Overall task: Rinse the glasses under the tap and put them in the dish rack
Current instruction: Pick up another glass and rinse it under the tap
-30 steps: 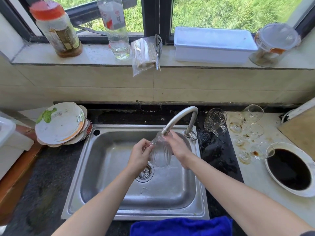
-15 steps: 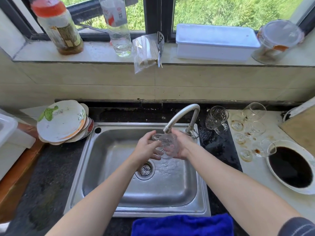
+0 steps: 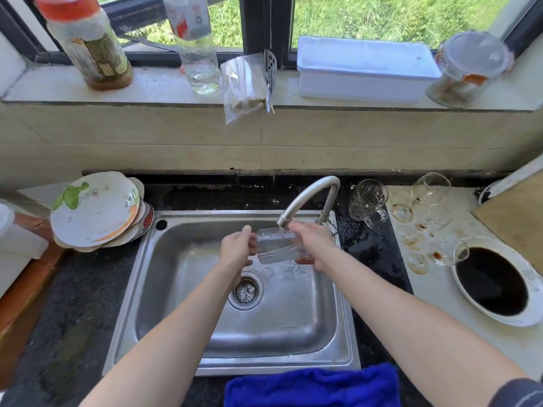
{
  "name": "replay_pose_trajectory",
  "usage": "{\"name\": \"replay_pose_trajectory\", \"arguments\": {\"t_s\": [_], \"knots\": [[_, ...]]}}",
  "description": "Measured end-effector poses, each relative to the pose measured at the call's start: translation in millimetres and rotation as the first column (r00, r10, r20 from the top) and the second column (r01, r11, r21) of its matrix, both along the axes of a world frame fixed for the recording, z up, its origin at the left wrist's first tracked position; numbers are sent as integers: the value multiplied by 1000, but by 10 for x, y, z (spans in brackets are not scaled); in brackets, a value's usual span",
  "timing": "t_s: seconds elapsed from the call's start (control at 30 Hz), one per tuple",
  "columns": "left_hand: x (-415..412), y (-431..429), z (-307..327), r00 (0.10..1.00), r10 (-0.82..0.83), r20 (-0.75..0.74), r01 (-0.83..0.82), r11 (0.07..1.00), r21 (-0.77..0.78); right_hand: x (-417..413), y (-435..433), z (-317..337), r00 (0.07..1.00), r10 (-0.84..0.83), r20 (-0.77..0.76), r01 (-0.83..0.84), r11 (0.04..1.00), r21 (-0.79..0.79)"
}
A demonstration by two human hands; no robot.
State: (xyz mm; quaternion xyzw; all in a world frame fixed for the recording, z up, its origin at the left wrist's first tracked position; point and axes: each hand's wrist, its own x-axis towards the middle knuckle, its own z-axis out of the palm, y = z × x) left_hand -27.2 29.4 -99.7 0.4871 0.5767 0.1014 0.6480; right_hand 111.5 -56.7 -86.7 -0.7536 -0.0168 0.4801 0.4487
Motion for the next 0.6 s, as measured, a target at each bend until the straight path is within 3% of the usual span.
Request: {"name": "replay_pose_trajectory", "arguments": {"t_s": [0.1,0.23,0.3,0.4,0.5,0.6], "knots": [[87,-49,20,994,36,107,-16,984,-177,-58,6,18,995,34,91,-36,999,16],[84,56,-64,966,225,129,-150,891,-429,21,-106,144,987,47,-156,-19,985,173],[53,99,-118,963,238,125,-145,852,-503,107,-205,113,977,196,-81,-181,970,165],[123,42,-184,963,243,113,-153,845,-513,120,-263,47,855,499,140,-508,861,32],[220,15,-242,965,251,76,-198,889,-413,164,-264,-39,775,584,240,-590,806,-56],[302,-19,-280,989,145,38,-123,930,-345,252,-337,-38,733,623,273,-630,773,-75]]}}
